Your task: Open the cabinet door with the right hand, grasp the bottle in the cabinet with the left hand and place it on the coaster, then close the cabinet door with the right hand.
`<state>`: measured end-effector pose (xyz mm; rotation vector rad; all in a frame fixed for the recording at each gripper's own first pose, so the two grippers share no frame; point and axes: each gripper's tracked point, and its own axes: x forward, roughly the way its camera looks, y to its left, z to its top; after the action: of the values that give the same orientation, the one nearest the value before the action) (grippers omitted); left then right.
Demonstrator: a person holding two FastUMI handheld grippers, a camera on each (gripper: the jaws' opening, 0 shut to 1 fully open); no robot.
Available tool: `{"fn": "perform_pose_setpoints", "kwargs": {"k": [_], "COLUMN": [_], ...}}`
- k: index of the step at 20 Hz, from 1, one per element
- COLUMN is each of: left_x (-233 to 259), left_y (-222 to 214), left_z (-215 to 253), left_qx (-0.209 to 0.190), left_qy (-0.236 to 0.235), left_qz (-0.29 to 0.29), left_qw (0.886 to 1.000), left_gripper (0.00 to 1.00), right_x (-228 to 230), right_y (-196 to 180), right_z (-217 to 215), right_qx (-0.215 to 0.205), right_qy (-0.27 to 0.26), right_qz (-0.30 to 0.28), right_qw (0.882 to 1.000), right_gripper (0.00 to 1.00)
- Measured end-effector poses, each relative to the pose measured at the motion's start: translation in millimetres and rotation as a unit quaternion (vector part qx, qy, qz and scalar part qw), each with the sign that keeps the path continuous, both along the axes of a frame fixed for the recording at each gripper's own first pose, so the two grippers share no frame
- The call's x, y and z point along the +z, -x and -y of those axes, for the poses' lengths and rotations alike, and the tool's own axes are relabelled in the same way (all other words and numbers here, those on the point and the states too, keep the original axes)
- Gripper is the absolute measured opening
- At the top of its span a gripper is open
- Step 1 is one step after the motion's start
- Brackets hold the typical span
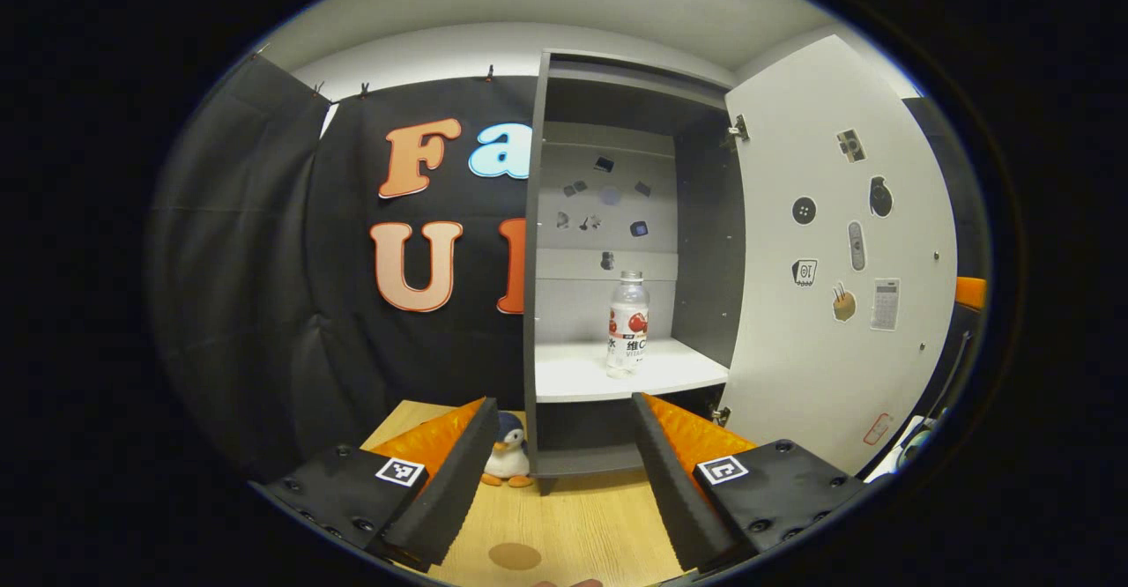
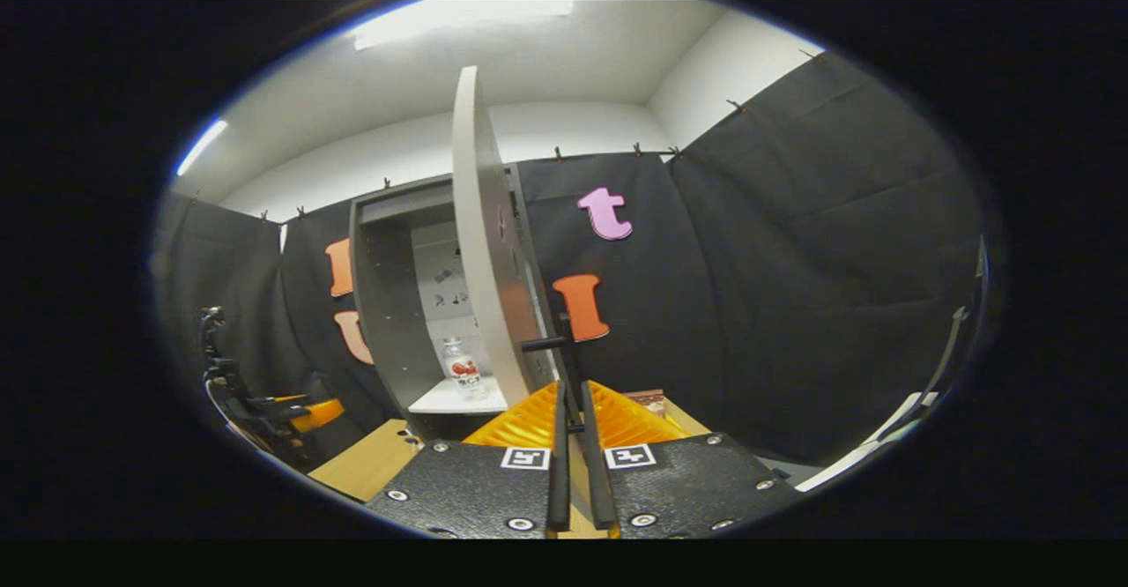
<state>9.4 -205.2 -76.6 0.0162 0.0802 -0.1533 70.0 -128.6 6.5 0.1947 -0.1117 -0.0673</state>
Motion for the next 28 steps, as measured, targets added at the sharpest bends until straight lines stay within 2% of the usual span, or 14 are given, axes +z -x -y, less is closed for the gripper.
{"fn": "perform_pose_setpoints", "kwargs": {"k": [2, 4, 5, 6, 7, 8, 11, 12, 14, 15, 16, 18, 21, 28], "left_x": [4.6, 3.2, 1.4, 1.7, 1.5, 0.2, -3.4, -3.2, -1.7, -0.4, -0.3, 2.3, 2.4, -23.7], "left_y": [-20.8, -47.4, -59.1, -71.6, -82.1, -93.5, -129.7, -142.7, -165.8, -176.0, -186.4, -203.2, -228.4, -277.1], "left_z": [7.8, 17.1, 20.4, 25.7, 31.1, 35.8, 51.4, 57.9, 66.9, 72.0, 78.3, 88.4, 99.9, 127.4], "left_qx": [-0.011, -0.026, -0.032, -0.038, -0.044, -0.05, -0.066, -0.072, -0.079, -0.083, -0.088, -0.093, -0.099, -0.121], "left_qy": [-0.001, 0.002, 0.004, 0.005, 0.005, 0.005, 0.01, 0.011, 0.011, 0.014, 0.015, 0.016, 0.011, 0.006], "left_qz": [0.013, 0.018, 0.018, 0.022, 0.025, 0.025, 0.027, 0.029, 0.032, 0.035, 0.035, 0.04, 0.047, 0.028], "left_qw": [1.0, 1.0, 0.999, 0.999, 0.999, 0.998, 0.997, 0.997, 0.996, 0.996, 0.995, 0.995, 0.994, 0.992], "left_gripper": [0.96, 0.94, 0.94, 0.99, 0.97, 0.94, 0.99, 0.94, 0.96, 0.96, 0.96, 0.94, 0.96, 0.96], "right_x": [9.1, 17.8, 19.7, 21.0, 22.5, 23.8, 28.1, 27.7, 16.8, 8.4, 2.9, -5.0, -14.5, -28.2], "right_y": [5.0, 6.3, 8.1, 7.5, 7.7, 9.7, 10.1, 8.7, 2.2, -3.5, -8.5, -22.1, -43.9, -76.5], "right_z": [4.2, -1.1, -5.1, -9.7, -15.1, -21.9, -41.7, -49.6, -65.9, -72.5, -81.5, -101.0, -121.4, -128.9], "right_qx": [-0.021, -0.031, -0.034, -0.035, -0.038, -0.039, -0.032, -0.032, -0.033, -0.033, -0.031, -0.027, -0.019, -0.033], "right_qy": [-0.004, -0.007, -0.007, -0.009, -0.008, -0.003, 0.02, 0.029, 0.041, 0.043, 0.044, 0.045, 0.037, 0.027], "right_qz": [0.017, 0.036, 0.039, 0.043, 0.045, 0.046, 0.053, 0.051, 0.028, 0.013, 0.002, -0.012, -0.025, -0.051], "right_qw": [1.0, 0.999, 0.999, 0.998, 0.998, 0.998, 0.998, 0.998, 0.998, 0.998, 0.999, 0.999, 0.999, 0.998], "right_gripper": [0.08, 0.13, 0.24, 0.27, 0.29, 0.21, 0.29, 0.34, 0.38, 0.34, 0.41, 0.42, 0.44, 0.44]}}
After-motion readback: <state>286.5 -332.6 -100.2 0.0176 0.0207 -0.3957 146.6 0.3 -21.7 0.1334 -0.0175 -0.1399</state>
